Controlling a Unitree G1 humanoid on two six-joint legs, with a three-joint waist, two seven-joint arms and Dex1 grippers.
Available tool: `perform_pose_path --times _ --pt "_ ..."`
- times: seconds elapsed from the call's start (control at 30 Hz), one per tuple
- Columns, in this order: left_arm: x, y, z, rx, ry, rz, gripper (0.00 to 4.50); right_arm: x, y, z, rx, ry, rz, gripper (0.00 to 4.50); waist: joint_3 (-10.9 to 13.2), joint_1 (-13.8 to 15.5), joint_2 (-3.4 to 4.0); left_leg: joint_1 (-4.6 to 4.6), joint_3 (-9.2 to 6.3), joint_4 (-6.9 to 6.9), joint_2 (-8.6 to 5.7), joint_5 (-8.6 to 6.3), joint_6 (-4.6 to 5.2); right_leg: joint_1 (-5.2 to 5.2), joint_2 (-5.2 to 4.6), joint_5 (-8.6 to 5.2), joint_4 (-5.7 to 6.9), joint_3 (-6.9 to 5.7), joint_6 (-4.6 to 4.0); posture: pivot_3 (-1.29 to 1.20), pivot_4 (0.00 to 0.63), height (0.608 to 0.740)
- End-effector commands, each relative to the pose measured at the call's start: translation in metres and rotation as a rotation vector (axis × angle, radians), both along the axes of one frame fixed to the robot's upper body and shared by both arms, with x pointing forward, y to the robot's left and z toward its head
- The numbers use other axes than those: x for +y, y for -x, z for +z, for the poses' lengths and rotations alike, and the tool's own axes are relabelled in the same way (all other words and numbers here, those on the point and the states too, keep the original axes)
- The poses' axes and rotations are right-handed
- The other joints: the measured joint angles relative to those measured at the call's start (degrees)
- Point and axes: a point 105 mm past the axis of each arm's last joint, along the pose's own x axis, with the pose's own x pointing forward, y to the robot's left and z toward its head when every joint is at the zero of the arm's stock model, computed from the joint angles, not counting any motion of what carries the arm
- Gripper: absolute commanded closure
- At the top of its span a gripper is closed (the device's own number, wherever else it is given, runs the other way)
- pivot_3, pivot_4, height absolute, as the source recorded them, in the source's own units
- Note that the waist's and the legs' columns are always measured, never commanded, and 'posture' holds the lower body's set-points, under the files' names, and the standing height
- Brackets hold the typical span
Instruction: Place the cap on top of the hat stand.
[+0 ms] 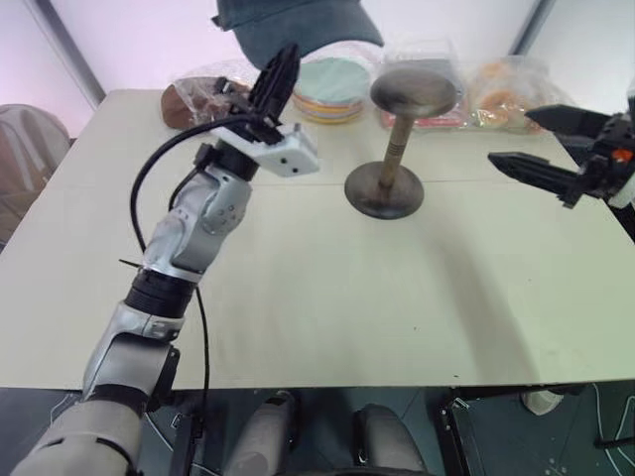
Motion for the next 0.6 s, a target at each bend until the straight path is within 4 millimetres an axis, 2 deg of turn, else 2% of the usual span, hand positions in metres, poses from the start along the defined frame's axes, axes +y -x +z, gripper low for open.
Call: perform_pose_path --times 0.03,0.23,0.6 --pt "-0.018 0.009 0.013 -0.051 -0.002 -0.082 4.45 0.000 0.010 0.008 -0.052 -0.002 -0.010 0.00 0.0 0.0 -0.01 0.00 0.00 0.01 0.00 0.00 0.00 0.00 0.00 0.00 0.00 0.00 0.00 0.00 0.150 0.740" --pt "-0.049 0.015 -0.002 -0.045 -0.035 -0.187 4.45 -0.004 0.012 -0.001 -0.034 -0.011 -0.035 0.00 0.0 0.1 -0.02 -0.01 0.00 0.07 -0.02 -0.01 0.02 0.05 -0.01 0.01 -0.01 -0.01 0.03 0.00 0.150 0.740" --pt "-0.082 0.022 -0.028 -0.041 -0.086 -0.297 4.45 -0.005 0.017 -0.005 -0.021 -0.012 -0.052 0.00 0.0 0.1 -0.03 0.00 0.01 0.07 -0.02 -0.01 0.04 0.04 0.01 0.01 0.00 0.00 0.04 0.00 0.150 0.740"
